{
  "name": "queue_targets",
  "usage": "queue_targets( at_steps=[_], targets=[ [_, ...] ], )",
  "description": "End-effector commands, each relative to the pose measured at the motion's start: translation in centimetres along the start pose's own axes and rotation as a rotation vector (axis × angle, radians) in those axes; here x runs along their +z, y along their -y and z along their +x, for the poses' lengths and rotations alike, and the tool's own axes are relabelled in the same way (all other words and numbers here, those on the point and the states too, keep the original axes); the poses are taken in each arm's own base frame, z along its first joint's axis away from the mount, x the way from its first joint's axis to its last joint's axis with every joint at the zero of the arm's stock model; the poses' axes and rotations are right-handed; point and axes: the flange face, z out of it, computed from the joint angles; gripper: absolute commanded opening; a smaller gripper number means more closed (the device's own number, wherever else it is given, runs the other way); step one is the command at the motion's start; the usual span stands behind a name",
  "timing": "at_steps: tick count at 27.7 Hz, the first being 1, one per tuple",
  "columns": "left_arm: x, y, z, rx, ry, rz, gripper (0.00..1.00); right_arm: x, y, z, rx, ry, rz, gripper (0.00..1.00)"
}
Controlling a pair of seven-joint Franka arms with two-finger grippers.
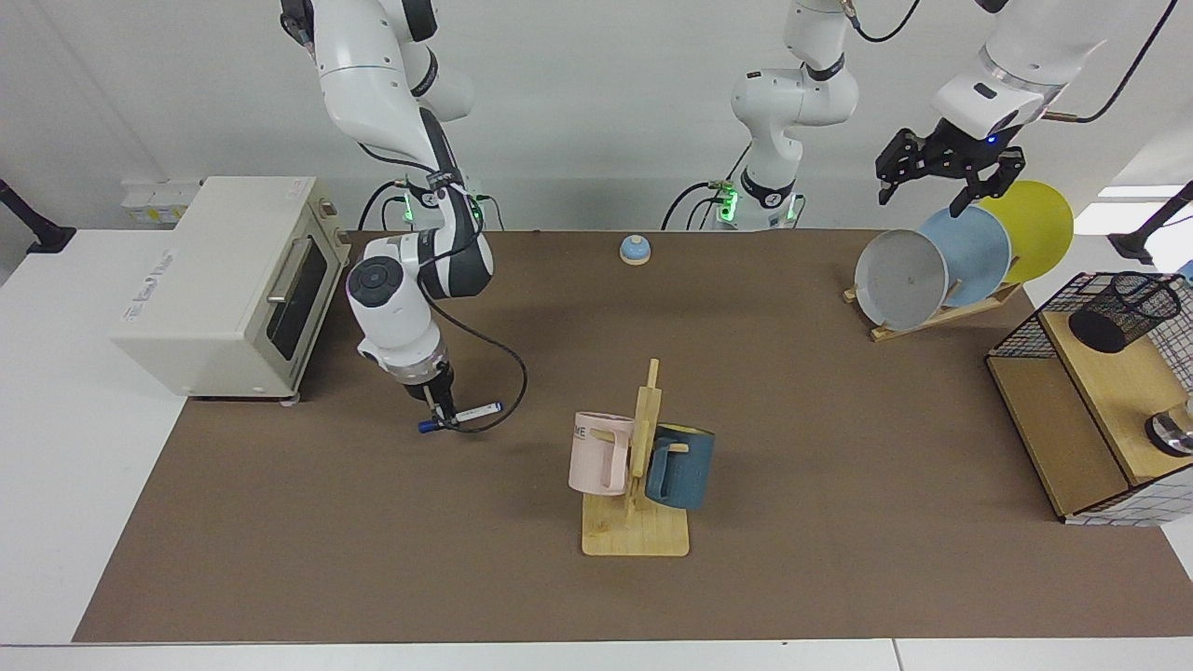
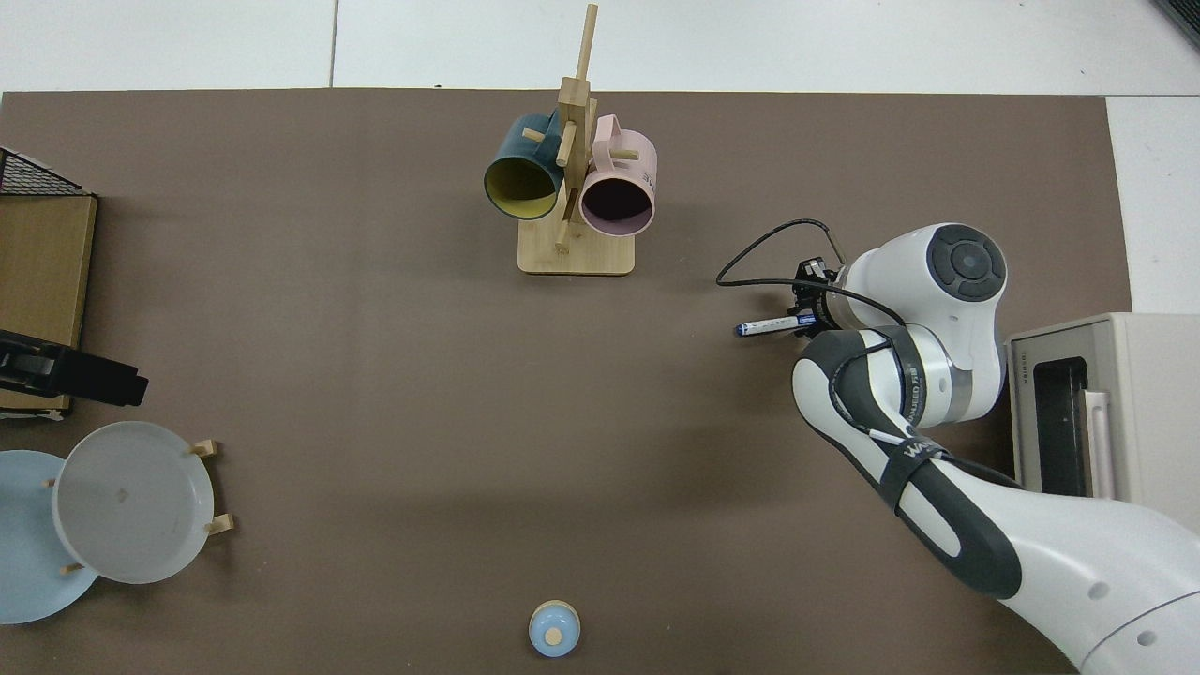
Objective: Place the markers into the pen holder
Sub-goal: 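Lift the marker with the right gripper and carry it toward the middle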
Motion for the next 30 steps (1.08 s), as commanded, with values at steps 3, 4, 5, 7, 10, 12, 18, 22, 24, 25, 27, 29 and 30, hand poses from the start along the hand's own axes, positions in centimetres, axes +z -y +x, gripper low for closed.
queue_targets(
  at_steps=[3, 4, 5, 7, 10, 12, 18, 22, 24, 25, 27, 29, 30],
  targets=[
    [-0.1, -0.4, -0.8, -0.01, 0.005, -0.002, 1.0, -3.4, -0.3, -0.6, -0.032, 0.017, -0.026, 0.07],
    [-0.1, -0.4, -0.8, -0.009, 0.005, -0.002, 1.0, -4.6, -0.4, -0.4, -0.03, 0.017, -0.029, 0.07],
    [-0.1, -0.4, -0.8, -0.009, 0.005, -0.002, 1.0, -5.8, -0.6, -0.3, -0.031, 0.018, -0.032, 0.06],
    [-0.2, -0.4, -0.8, -0.009, 0.002, -0.001, 1.0, -7.7, -1.0, -0.3, -0.039, 0.018, -0.042, 0.06],
    [-0.1, -0.4, -0.8, -0.009, 0.004, -0.001, 1.0, -10.2, -1.4, -0.7, -0.067, 0.024, -0.058, 0.04],
    [-0.1, -0.4, -0.7, -0.009, 0.002, -0.001, 1.0, -11.9, -1.7, -0.9, -0.07, 0.024, -0.059, 0.02],
    [-0.1, -0.3, -0.8, -0.009, 0.002, -0.001, 1.0, -16.6, -2.2, -1.6, -0.079, 0.032, -0.093, 0.0],
    [-0.1, -0.4, -0.8, -0.007, 0.005, -0.002, 1.0, -20.9, -3.6, -2.1, -0.095, 0.029, -0.086, 0.0],
    [-0.1, -0.5, -0.7, -0.006, 0.004, -0.001, 1.0, -23.0, -4.5, -2.6, -0.116, 0.028, -0.079, 0.0],
    [-0.1, -0.5, -0.7, -0.004, 0.004, -0.001, 1.0, -23.8, -4.9, -2.8, -0.124, 0.03, -0.08, 0.0],
    [-0.1, -0.4, -0.8, -0.006, 0.004, -0.001, 1.0, -25.5, -5.8, -3.3, -0.146, 0.028, -0.078, 0.0],
    [-0.2, -0.4, -0.8, -0.006, 0.004, -0.001, 1.0, -26.5, -6.3, -3.9, -0.155, 0.027, -0.076, 0.0],
    [-0.1, -0.4, -0.8, -0.006, 0.005, -0.002, 1.0, -27.1, -6.6, -4.2, -0.159, 0.025, -0.07, 0.0]
  ],
)
